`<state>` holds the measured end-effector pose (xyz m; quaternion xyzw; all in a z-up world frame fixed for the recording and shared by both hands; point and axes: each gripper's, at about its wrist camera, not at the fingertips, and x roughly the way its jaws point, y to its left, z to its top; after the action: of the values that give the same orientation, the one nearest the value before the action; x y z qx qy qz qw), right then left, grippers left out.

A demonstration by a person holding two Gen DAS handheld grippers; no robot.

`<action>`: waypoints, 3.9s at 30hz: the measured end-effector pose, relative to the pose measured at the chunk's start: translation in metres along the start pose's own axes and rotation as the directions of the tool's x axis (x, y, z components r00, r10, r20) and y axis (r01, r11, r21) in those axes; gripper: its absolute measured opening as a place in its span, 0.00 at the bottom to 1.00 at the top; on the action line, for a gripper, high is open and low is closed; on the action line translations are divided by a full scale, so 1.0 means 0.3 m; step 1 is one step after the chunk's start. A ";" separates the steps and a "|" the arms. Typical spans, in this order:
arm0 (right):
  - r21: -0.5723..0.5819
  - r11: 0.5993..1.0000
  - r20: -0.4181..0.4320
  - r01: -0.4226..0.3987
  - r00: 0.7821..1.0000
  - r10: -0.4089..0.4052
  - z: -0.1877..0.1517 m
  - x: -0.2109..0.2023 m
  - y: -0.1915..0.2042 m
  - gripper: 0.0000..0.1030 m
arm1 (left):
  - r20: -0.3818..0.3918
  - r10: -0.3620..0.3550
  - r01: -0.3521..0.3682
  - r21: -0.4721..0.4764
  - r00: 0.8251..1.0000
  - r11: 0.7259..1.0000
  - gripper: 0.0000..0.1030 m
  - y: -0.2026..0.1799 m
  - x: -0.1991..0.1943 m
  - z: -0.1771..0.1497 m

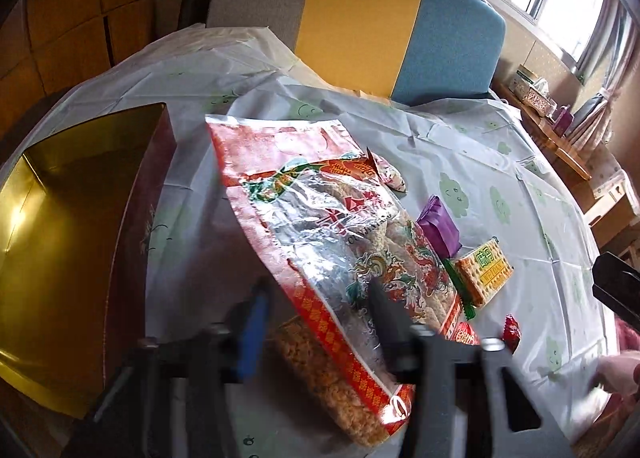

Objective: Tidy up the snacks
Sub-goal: 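Grasp the red-and-silver snack bag with the left gripper and lift it, then lower the red bag into the gold tin with left gripper while right gripper grasps white-gold stick pack, then carry the white-and-gold stick pack into the tin beside the red bag and release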

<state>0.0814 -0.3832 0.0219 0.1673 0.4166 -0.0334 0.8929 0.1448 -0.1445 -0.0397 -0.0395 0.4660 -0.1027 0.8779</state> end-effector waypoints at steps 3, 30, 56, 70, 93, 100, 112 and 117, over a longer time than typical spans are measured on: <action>0.022 0.999 -0.017 -0.027 0.999 0.027 -0.003 0.007 -0.002 0.94 | 0.035 0.012 -0.013 0.019 0.999 1.000 0.01 -0.030 -0.007 0.008; -0.023 0.994 -0.112 0.110 0.987 -0.112 -0.047 0.131 -0.022 0.74 | 0.328 -0.079 0.072 0.034 0.941 0.997 0.00 0.285 -0.487 0.221; -0.290 0.956 -0.074 0.036 0.995 -0.060 -0.102 0.147 0.164 0.74 | 0.160 0.100 -0.071 -0.179 0.982 0.981 0.13 0.682 -0.371 0.029; -0.784 0.603 -0.226 -0.148 0.972 -0.056 -0.130 0.347 0.649 0.74 | 0.166 0.076 -0.070 -0.041 0.983 0.997 0.38 0.615 -0.398 -0.162; -0.887 0.452 -0.209 -0.089 0.952 -0.222 -0.103 0.551 0.718 0.33 | 0.116 0.114 -0.103 -0.094 0.987 0.990 0.39 0.648 -0.364 -0.186; -0.790 0.613 -0.154 0.006 0.966 -0.208 -0.040 0.466 0.697 0.29 | 0.103 0.174 -0.159 -0.139 0.979 0.977 0.39 0.679 -0.380 -0.201; -0.355 0.899 -0.328 -0.257 0.935 0.137 -0.042 0.323 0.777 0.28 | 0.108 0.252 -0.229 -0.191 0.962 0.955 0.39 0.727 -0.415 -0.230; -0.195 0.900 -0.393 -0.391 0.872 0.293 -0.101 0.315 0.881 0.28 | 0.113 0.259 -0.232 -0.207 0.959 0.950 0.39 0.748 -0.429 -0.242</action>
<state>0.1734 -0.1168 0.0040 0.1198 0.5343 0.2139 0.8090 0.0470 0.1044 -0.0133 -0.0726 0.4129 0.0561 0.9062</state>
